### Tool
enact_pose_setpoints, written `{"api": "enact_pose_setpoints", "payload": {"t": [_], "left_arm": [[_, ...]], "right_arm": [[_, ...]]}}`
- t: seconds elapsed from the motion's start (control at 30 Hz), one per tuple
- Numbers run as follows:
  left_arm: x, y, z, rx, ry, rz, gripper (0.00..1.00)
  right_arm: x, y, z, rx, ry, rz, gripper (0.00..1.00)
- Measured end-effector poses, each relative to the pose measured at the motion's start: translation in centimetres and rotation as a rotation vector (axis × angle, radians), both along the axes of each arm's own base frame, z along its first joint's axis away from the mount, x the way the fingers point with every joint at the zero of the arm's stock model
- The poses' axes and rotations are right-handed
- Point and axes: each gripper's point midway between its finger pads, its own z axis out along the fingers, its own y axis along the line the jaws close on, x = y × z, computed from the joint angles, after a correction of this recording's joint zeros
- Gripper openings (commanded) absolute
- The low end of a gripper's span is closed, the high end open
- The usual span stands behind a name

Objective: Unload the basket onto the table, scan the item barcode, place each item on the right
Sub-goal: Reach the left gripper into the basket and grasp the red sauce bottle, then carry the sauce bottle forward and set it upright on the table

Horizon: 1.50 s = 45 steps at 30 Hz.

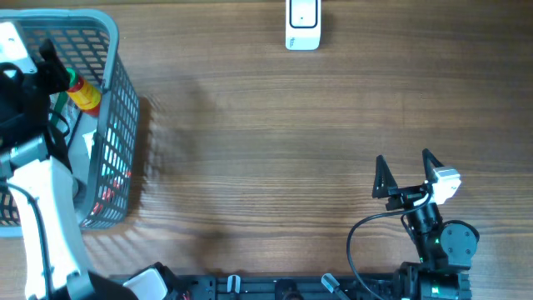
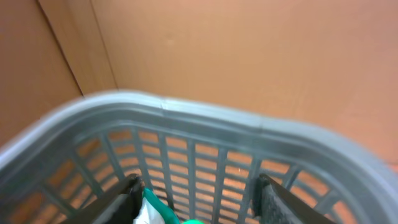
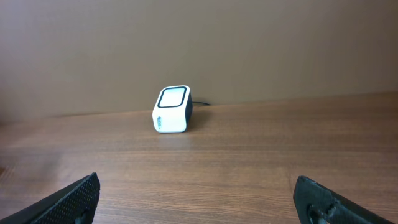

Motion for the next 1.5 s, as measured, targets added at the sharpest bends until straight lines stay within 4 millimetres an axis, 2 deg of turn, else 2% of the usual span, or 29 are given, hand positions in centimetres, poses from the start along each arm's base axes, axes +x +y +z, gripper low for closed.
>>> {"api": "enact_pose_setpoints", "payload": {"t": [0.03, 0.07, 0.17, 0.37, 0.5, 0.67, 0.73, 0.87, 1.17, 1.27, 1.37, 1.43, 1.5], "left_arm": [[-0.6, 0.0, 0.7, 0.007, -0.006, 0.017, 1.0], [-1.0, 0.1, 0.6, -0.002, 0.011, 0.034, 1.0], [-1.4, 0.6, -2.8, -0.059, 0.12, 0.07, 1.0], [1.3, 1.2, -13.6, -0.203, 0.33, 0.039, 1.0], [2.3, 1.3, -18.0, -0.249, 0.393, 0.016, 0.99], [3.3, 1.5, -20.4, -0.266, 0.4, 0.007, 0.61], [3.6, 1.6, -20.4, -0.263, 0.389, 0.006, 0.51], [4.2, 1.9, -19.7, -0.241, 0.353, 0.005, 0.42], [4.4, 2.1, -18.9, -0.229, 0.33, 0.005, 0.43], [3.3, 1.5, -15.8, -0.214, 0.304, 0.005, 0.44], [1.4, 0.6, -9.6, -0.168, 0.224, 0.009, 0.45], [0.2, 0.1, -7.6, -0.154, 0.205, 0.018, 0.45], [-1.0, -0.4, -4.6, -0.128, 0.152, 0.023, 0.45]], "right_arm": [[0.0, 0.0, 0.0, 0.0, 0.0, 0.0, 1.0], [0.0, 0.0, 0.0, 0.0, 0.0, 0.0, 1.0], [0.0, 0.0, 0.0, 0.0, 0.0, 0.0, 1.0], [0.0, 0.0, 0.0, 0.0, 0.0, 0.0, 1.0], [0.0, 0.0, 0.0, 0.0, 0.0, 0.0, 1.0], [0.0, 0.0, 0.0, 0.0, 0.001, 0.0, 1.0], [0.0, 0.0, 0.0, 0.0, 0.0, 0.0, 1.0], [0.0, 0.0, 0.0, 0.0, 0.001, 0.0, 1.0], [0.0, 0.0, 0.0, 0.0, 0.0, 0.0, 1.0], [0.0, 0.0, 0.0, 0.0, 0.0, 0.0, 1.0], [0.0, 0.0, 0.0, 0.0, 0.0, 0.0, 1.0], [0.0, 0.0, 0.0, 0.0, 0.0, 0.0, 1.0], [0.0, 0.0, 0.0, 0.0, 0.0, 0.0, 1.0]]}}
